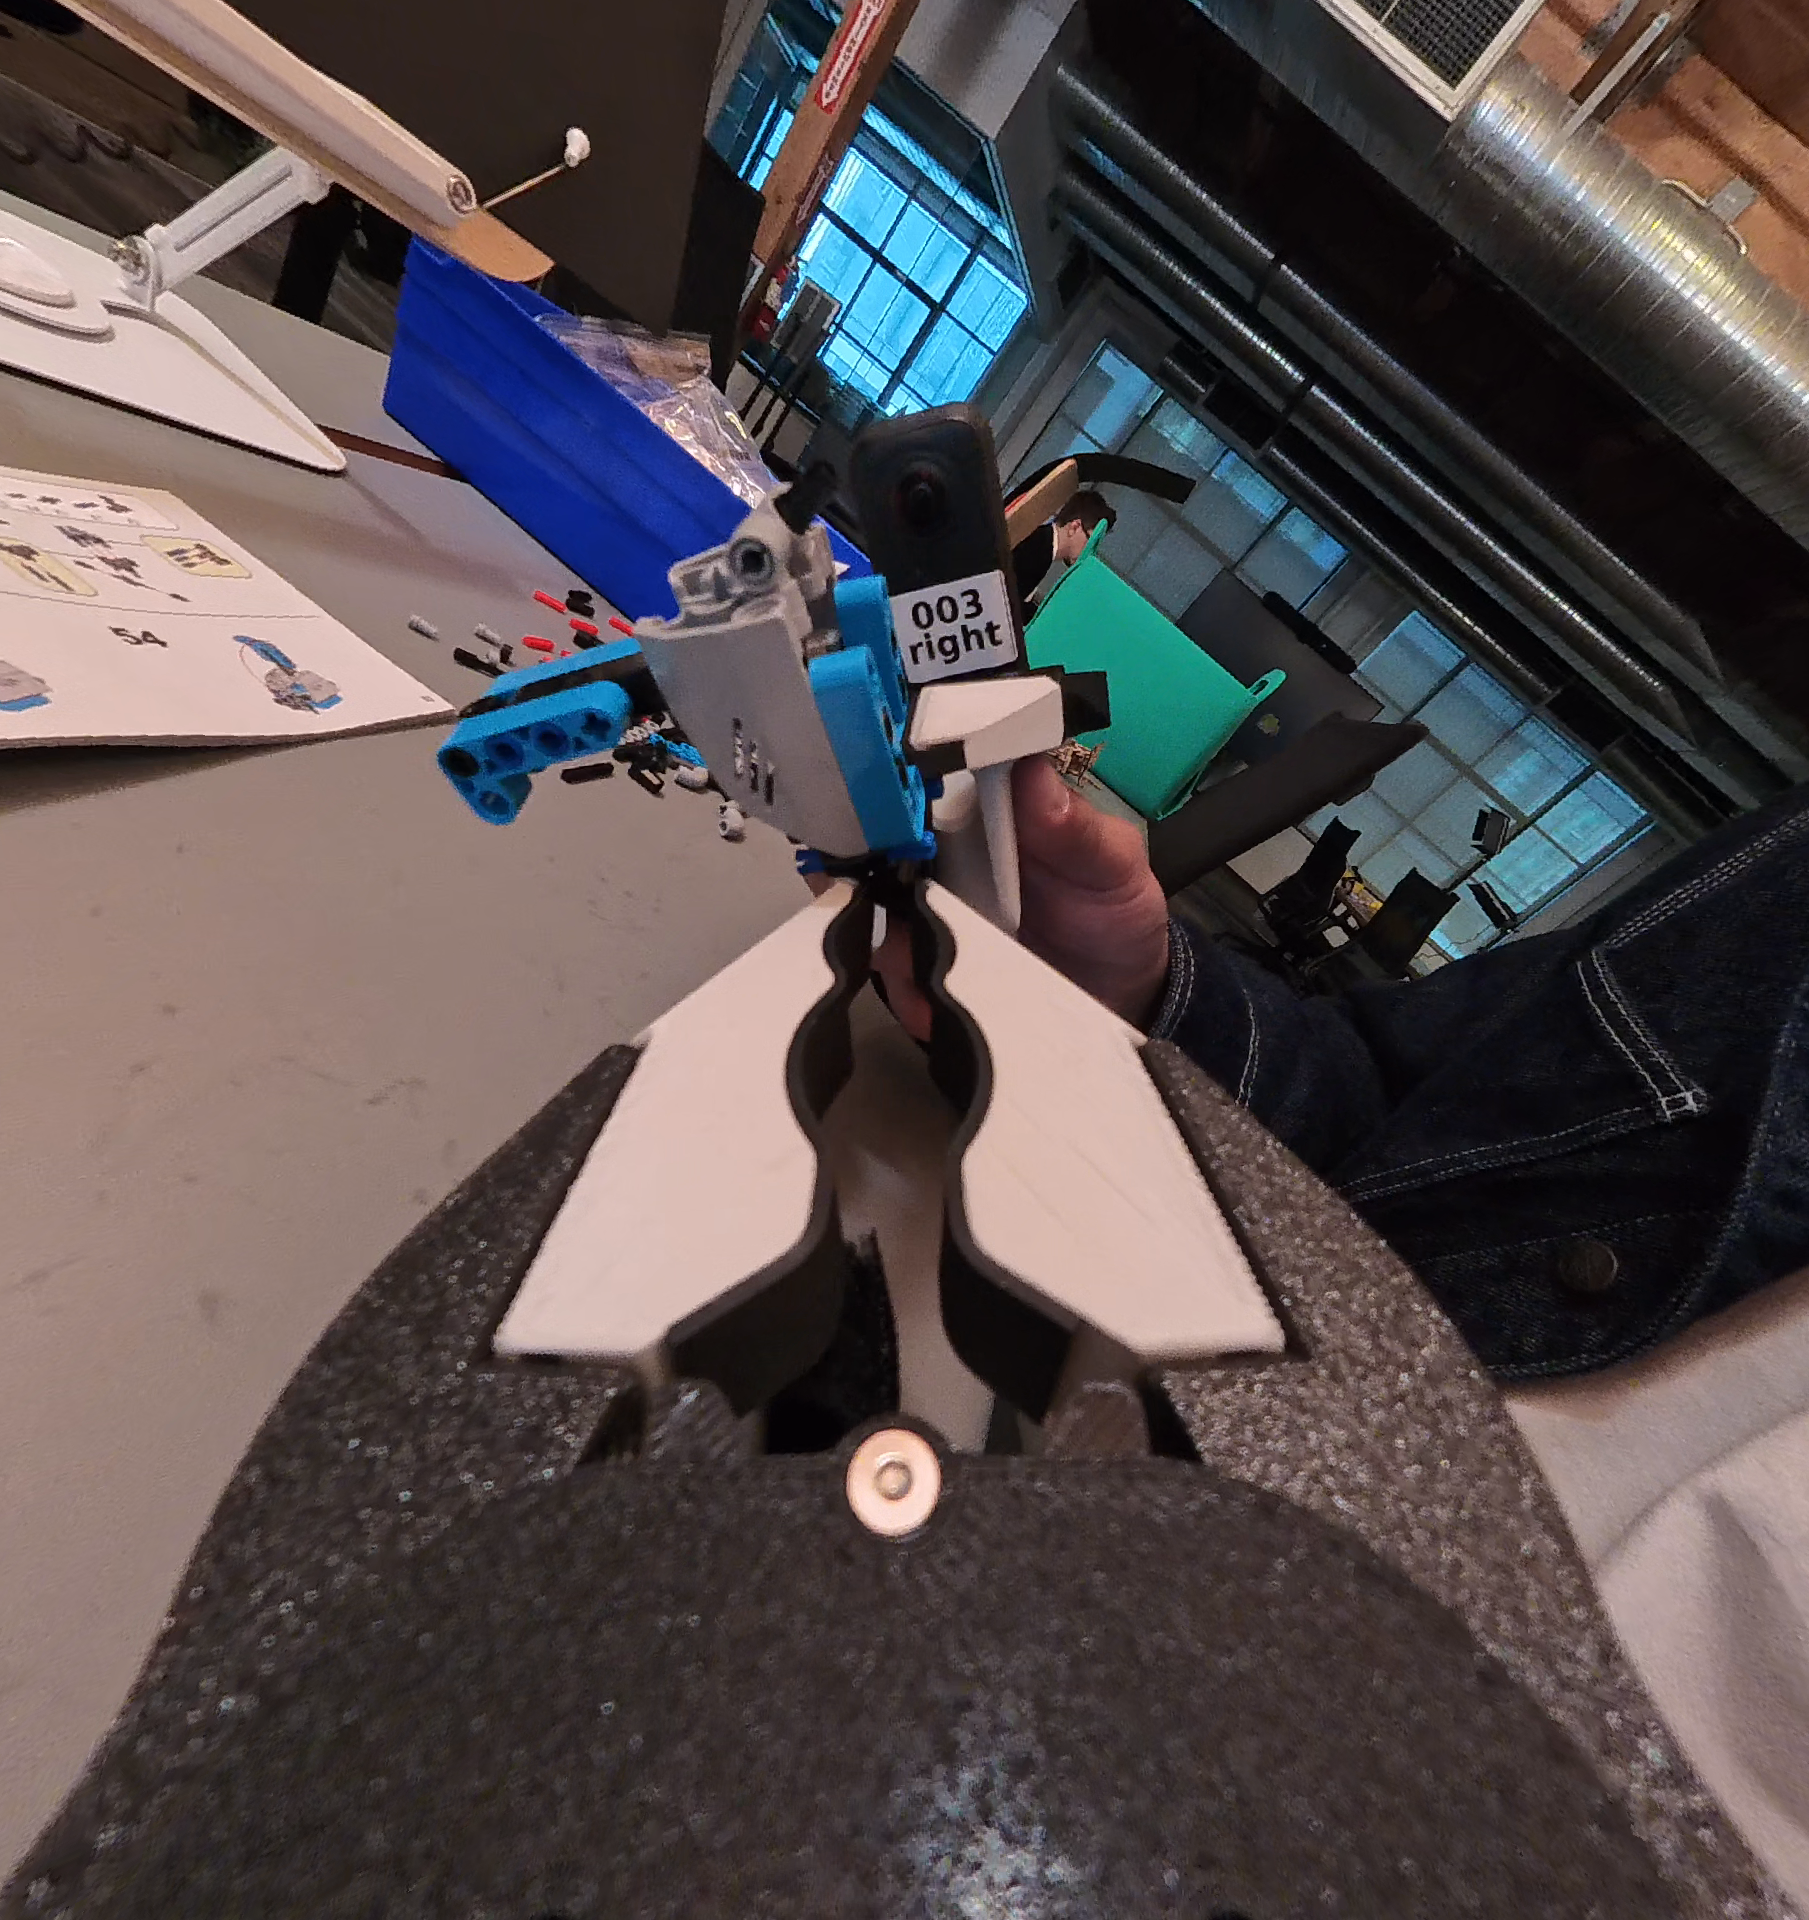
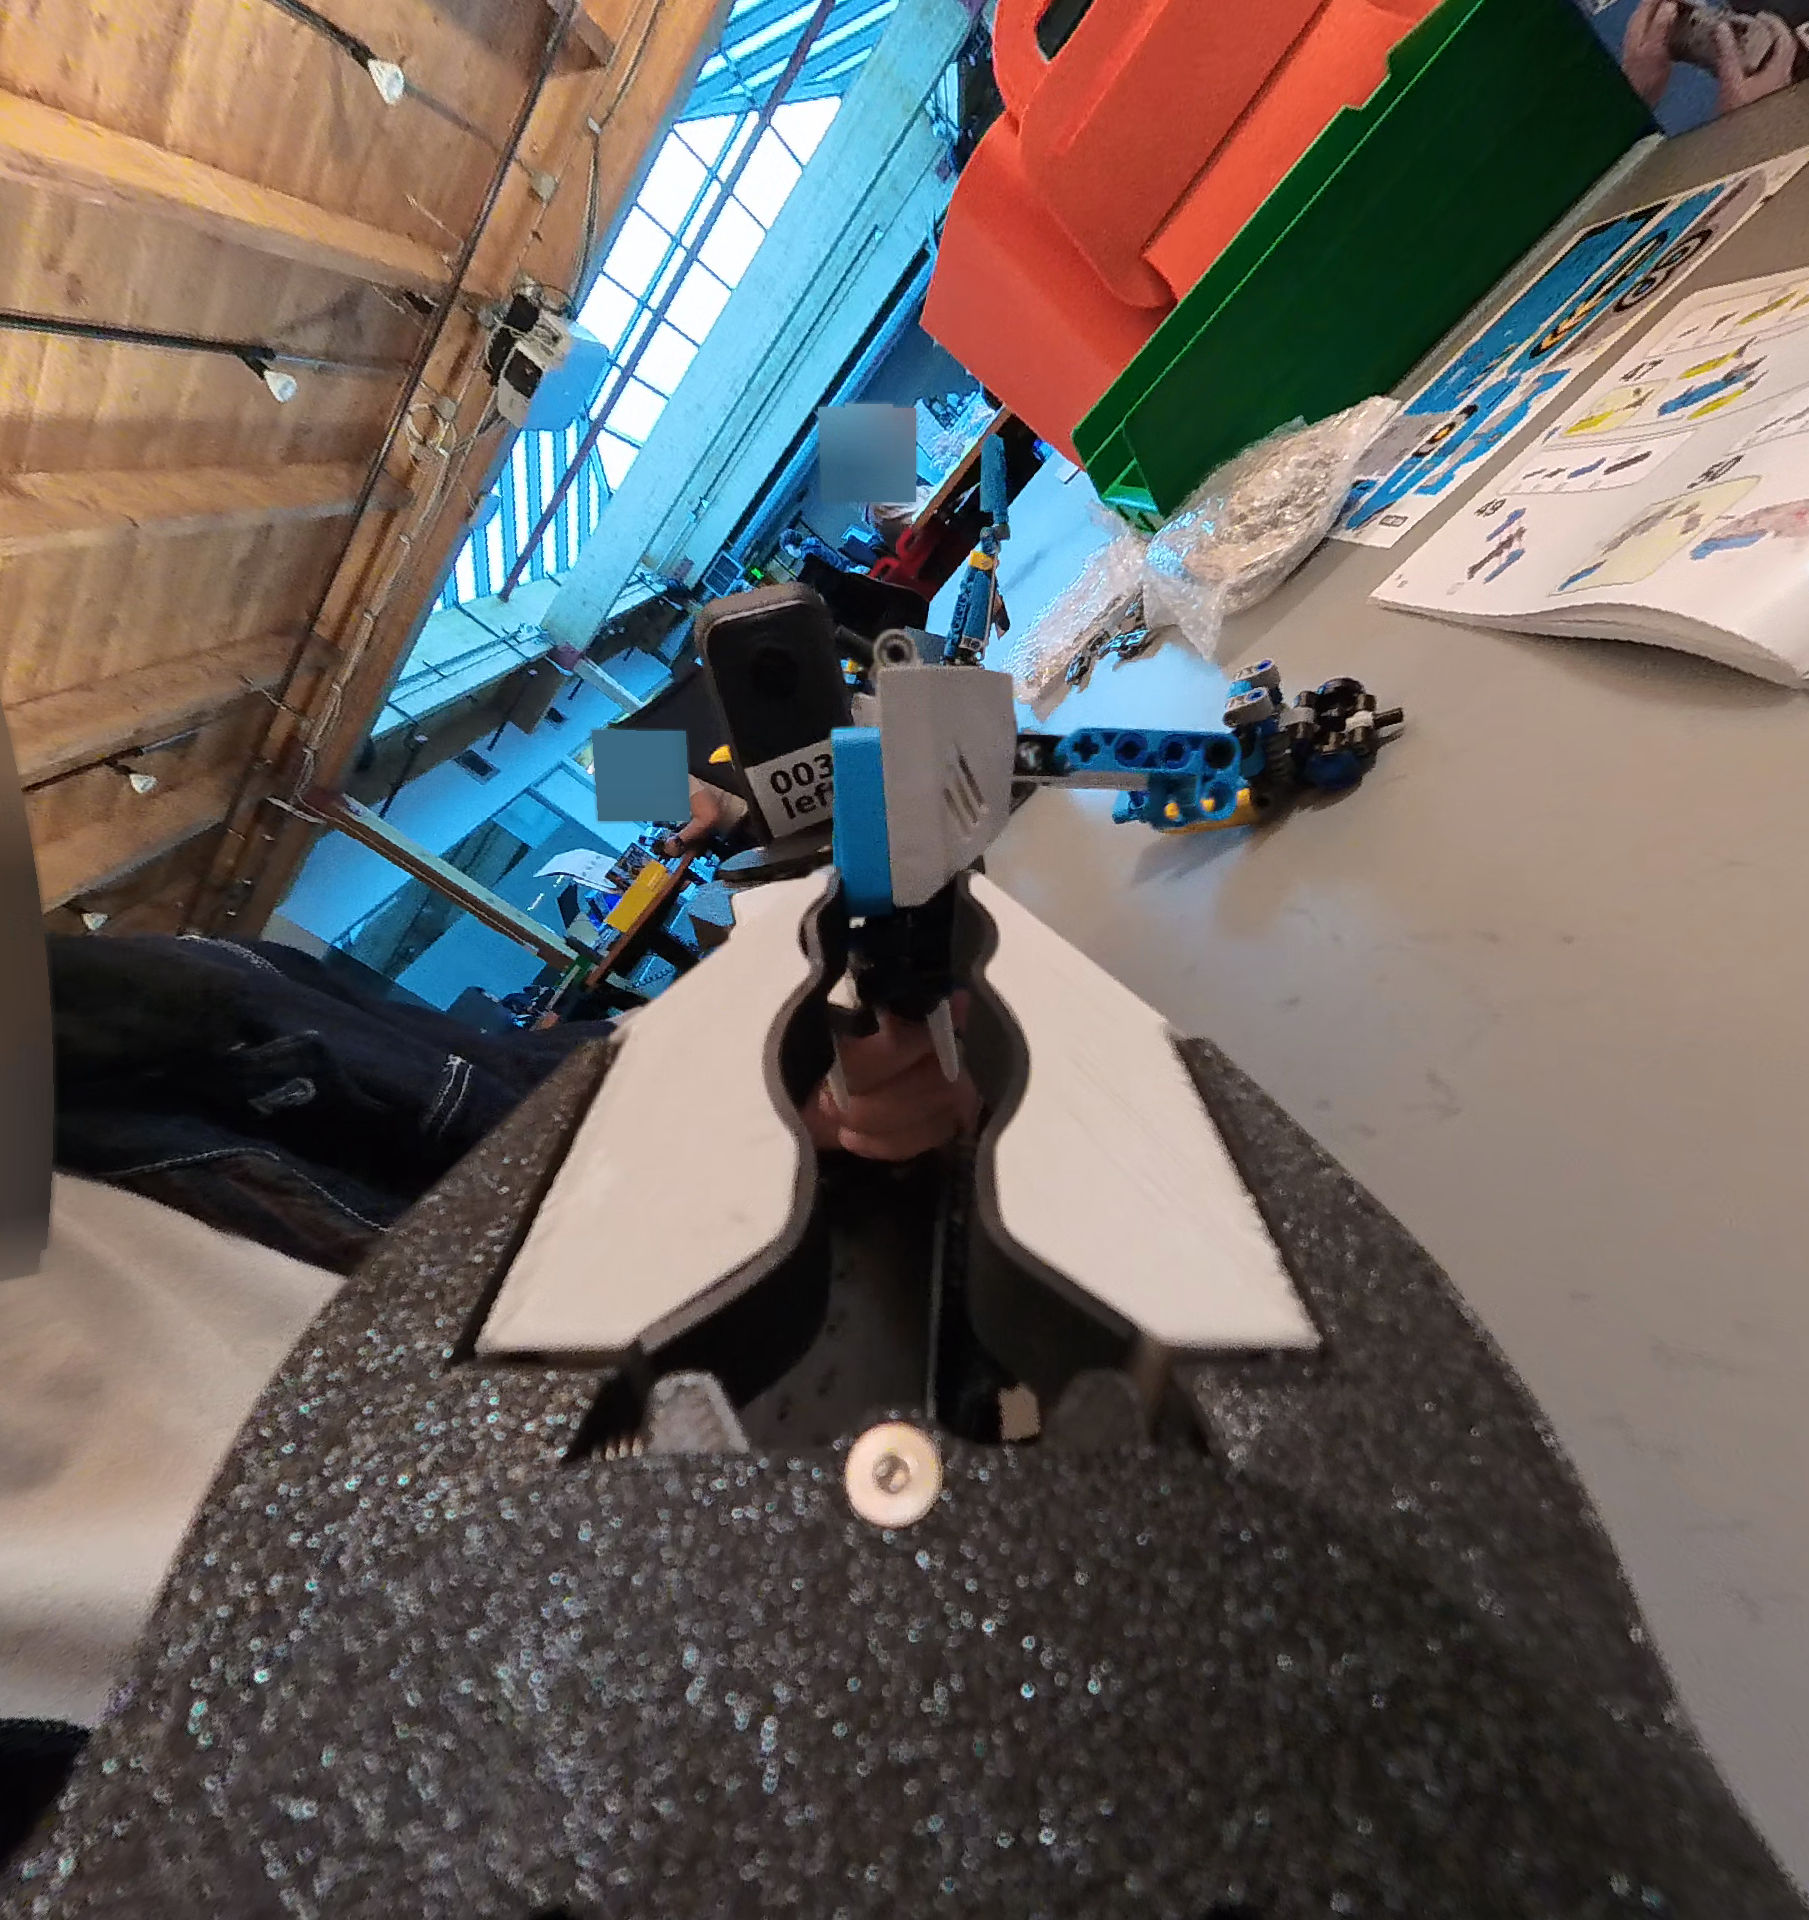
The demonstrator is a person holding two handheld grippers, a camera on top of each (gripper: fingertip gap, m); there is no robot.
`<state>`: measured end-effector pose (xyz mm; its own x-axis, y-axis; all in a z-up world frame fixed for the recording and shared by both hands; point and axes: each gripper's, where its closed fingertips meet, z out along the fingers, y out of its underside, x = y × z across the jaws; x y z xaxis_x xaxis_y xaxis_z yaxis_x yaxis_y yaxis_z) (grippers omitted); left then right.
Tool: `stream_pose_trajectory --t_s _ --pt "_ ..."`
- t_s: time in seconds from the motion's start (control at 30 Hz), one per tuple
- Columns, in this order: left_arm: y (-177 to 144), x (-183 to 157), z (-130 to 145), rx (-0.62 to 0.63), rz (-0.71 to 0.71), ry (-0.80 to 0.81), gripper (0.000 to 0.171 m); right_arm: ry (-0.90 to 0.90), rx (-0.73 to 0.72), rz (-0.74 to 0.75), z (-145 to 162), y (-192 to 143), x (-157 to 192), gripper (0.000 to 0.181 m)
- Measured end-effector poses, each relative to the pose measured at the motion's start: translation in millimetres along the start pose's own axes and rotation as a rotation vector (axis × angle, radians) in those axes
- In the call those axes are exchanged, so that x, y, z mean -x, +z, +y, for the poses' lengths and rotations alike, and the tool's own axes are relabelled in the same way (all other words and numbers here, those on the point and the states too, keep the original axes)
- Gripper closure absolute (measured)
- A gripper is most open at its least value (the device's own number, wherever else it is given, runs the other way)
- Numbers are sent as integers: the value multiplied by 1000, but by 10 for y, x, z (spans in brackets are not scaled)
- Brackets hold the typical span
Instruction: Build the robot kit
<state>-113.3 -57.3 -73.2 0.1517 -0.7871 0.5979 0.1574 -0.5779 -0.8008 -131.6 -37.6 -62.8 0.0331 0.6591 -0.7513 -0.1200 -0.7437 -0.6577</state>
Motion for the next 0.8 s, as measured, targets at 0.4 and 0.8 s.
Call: stream_pose_trajectory --t_s 0.4,0.8 --pt "-22 -10 -11 1 -7 20 167 18 42 -20 23 -24 16 163" --pt "-183 144 -163 -69 12 -111 123 146 84 -30 128 -65 -72 163"
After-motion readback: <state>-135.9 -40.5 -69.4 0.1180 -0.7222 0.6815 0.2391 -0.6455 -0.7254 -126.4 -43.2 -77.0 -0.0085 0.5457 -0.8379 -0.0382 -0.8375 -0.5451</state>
